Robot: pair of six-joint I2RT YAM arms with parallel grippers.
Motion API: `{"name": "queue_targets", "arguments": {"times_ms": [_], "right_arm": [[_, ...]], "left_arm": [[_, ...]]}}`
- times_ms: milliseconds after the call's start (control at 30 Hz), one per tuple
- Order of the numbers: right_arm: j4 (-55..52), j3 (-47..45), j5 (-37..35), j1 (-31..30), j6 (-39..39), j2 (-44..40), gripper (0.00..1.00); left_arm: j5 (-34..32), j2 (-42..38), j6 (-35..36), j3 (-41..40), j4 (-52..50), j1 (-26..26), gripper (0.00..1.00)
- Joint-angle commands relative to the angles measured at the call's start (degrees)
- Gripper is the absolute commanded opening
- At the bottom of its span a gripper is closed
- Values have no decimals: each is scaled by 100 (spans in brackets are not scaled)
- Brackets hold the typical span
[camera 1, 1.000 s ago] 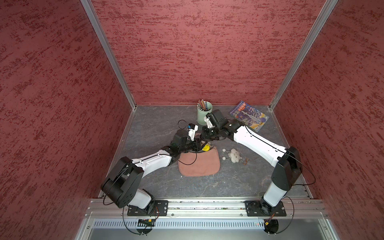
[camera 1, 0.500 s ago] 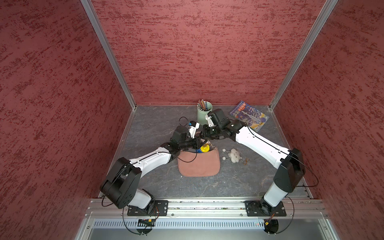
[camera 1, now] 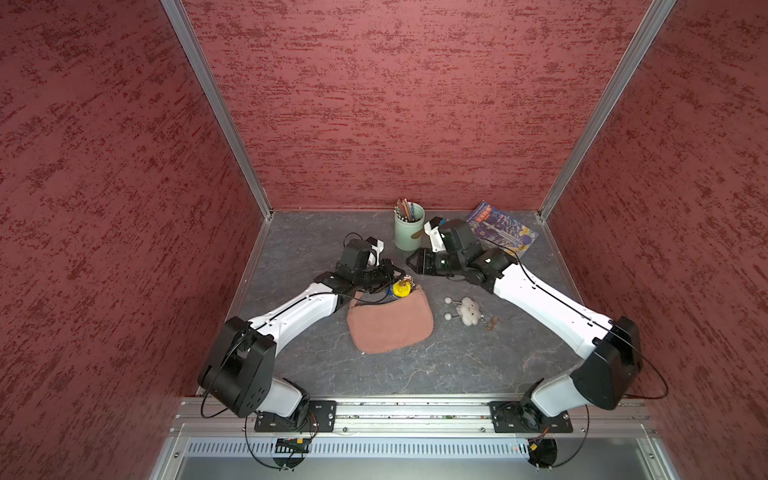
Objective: Remove the decoration from the bag
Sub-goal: Pick up the bag from the center of the board, then remove the decoration item from the bag.
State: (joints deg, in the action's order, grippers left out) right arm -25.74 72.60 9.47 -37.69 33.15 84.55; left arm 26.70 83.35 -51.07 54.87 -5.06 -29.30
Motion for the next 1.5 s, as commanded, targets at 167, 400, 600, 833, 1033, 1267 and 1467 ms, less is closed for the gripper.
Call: {"name": "queue_targets", "arguments": {"times_ms": [167,400,600,833,1033,1267,1467], "right_arm": [[3706,-2538,-2018,-1105,-696,-604,45],[6122,-3150,-2775,-1687,-982,121,45],[6822,-3199,-3149,-1793,-1143,569,45],[7227,-3476,-3346,-1787,-1019,723,41],[7563,-3695,-3263,-1791,-1058,802,37],[7731,-3638,-3286,-1788,-1177,922,37],[7831,-3577,-3371,-1786,-1340,987,38]], "left_arm": [[-531,-72,-1029,442,-643,-63,0],[-978,-304,-1504,430,-880,-256,0],[-930,-394,-1858,294,-707,-293,0],[-1023,-488,-1875,322,-841,-290,0],[-1079,-506,-1856,343,-878,-293,0],[-1105,-517,-1847,341,-910,-349,0],[-1102,-517,-1851,350,-916,-372,0]]}}
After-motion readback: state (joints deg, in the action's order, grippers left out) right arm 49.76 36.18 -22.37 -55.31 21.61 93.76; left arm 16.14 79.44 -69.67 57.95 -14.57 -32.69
